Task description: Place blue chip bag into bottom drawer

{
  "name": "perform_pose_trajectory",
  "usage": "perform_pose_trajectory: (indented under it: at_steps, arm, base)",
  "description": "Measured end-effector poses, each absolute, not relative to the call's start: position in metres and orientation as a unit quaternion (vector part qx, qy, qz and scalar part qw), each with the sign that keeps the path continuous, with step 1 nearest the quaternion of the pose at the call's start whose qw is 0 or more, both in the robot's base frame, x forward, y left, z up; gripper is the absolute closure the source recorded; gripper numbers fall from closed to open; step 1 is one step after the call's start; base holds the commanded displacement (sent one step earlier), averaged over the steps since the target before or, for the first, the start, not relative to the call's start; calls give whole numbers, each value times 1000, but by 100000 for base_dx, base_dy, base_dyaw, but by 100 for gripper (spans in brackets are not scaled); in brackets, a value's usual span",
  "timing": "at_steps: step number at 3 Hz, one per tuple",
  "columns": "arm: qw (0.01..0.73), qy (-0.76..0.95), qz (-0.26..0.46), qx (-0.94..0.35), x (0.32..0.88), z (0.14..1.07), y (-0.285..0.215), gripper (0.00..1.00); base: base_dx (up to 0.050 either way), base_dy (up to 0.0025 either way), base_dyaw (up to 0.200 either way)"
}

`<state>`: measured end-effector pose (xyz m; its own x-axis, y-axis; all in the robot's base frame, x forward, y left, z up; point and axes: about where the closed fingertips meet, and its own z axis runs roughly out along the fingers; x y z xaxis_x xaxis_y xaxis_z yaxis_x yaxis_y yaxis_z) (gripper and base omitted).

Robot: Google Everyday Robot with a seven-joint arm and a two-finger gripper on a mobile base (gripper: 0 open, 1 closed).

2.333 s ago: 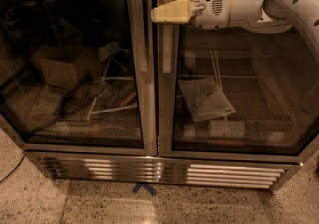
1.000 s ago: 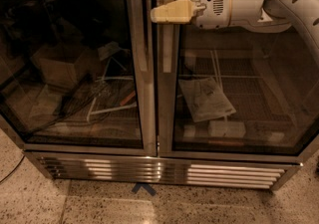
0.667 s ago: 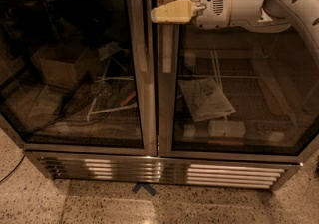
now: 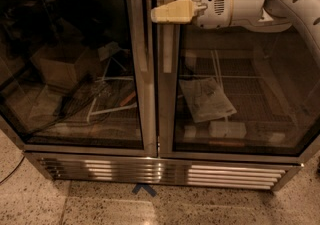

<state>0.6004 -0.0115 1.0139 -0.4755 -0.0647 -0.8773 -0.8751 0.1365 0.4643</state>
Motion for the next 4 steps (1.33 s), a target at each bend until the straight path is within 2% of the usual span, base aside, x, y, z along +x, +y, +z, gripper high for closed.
perform_pose_trajectory:
  at_steps: [4]
  arm:
    - [367, 657, 553, -359, 611, 1008, -11, 100]
  base:
    - [0, 0, 0]
